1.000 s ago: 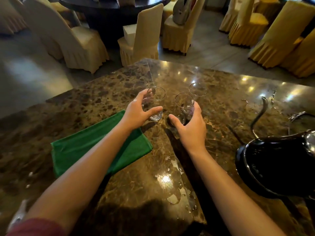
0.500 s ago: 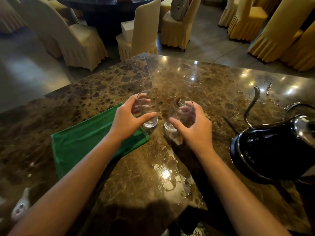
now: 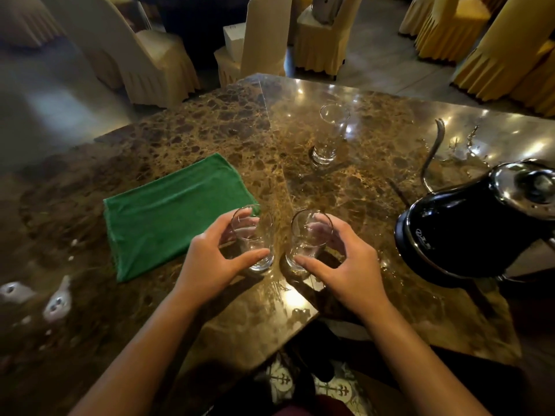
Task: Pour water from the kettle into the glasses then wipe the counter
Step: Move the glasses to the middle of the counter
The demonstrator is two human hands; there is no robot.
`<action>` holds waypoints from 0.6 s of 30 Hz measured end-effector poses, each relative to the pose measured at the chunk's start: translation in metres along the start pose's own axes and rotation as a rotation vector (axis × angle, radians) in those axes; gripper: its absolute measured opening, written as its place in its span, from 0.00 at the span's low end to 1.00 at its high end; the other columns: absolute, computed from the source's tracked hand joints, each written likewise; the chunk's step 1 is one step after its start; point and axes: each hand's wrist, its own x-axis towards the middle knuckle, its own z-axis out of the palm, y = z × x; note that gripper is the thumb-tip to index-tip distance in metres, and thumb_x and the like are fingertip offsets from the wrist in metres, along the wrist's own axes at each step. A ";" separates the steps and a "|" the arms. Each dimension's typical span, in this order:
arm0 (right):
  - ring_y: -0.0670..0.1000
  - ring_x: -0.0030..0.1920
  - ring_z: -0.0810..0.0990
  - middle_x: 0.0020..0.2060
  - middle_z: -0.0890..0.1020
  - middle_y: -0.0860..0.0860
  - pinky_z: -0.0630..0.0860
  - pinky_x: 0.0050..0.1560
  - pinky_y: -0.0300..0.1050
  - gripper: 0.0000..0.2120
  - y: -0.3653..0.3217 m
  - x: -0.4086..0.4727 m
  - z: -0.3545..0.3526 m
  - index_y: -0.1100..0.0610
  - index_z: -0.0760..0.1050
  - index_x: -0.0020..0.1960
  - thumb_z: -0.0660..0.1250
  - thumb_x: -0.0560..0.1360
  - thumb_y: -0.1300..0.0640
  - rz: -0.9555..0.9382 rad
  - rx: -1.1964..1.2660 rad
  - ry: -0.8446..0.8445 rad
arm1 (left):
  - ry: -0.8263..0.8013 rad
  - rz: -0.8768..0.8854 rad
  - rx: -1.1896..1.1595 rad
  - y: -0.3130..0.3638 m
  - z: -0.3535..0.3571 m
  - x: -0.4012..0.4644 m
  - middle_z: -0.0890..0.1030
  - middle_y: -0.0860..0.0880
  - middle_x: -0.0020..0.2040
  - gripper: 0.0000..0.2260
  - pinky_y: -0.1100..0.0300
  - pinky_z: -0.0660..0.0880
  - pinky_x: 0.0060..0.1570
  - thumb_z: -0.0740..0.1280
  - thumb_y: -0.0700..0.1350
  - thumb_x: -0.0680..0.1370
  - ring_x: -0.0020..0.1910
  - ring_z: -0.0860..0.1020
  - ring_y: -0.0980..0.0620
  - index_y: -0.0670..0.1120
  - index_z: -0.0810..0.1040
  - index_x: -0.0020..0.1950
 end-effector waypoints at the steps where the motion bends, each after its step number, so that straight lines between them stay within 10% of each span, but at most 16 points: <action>1: 0.39 0.63 0.81 0.61 0.83 0.42 0.76 0.66 0.36 0.36 0.001 -0.005 0.000 0.52 0.75 0.73 0.84 0.68 0.51 0.002 0.000 -0.004 | 0.011 -0.001 -0.004 -0.001 0.001 -0.007 0.83 0.55 0.61 0.34 0.49 0.78 0.63 0.79 0.57 0.68 0.60 0.82 0.56 0.50 0.74 0.71; 14: 0.38 0.65 0.79 0.65 0.82 0.43 0.75 0.70 0.43 0.39 -0.001 -0.033 0.002 0.50 0.70 0.78 0.82 0.70 0.49 0.029 -0.034 -0.092 | 0.110 0.007 0.080 -0.010 0.005 -0.042 0.82 0.56 0.62 0.37 0.48 0.77 0.65 0.77 0.64 0.67 0.62 0.80 0.59 0.51 0.72 0.72; 18: 0.39 0.77 0.66 0.80 0.66 0.40 0.65 0.77 0.42 0.55 -0.003 -0.029 -0.014 0.41 0.49 0.84 0.79 0.68 0.35 0.065 -0.113 -0.342 | -0.038 -0.011 0.069 -0.012 -0.004 -0.040 0.78 0.57 0.68 0.43 0.48 0.73 0.69 0.77 0.67 0.65 0.67 0.76 0.58 0.57 0.66 0.76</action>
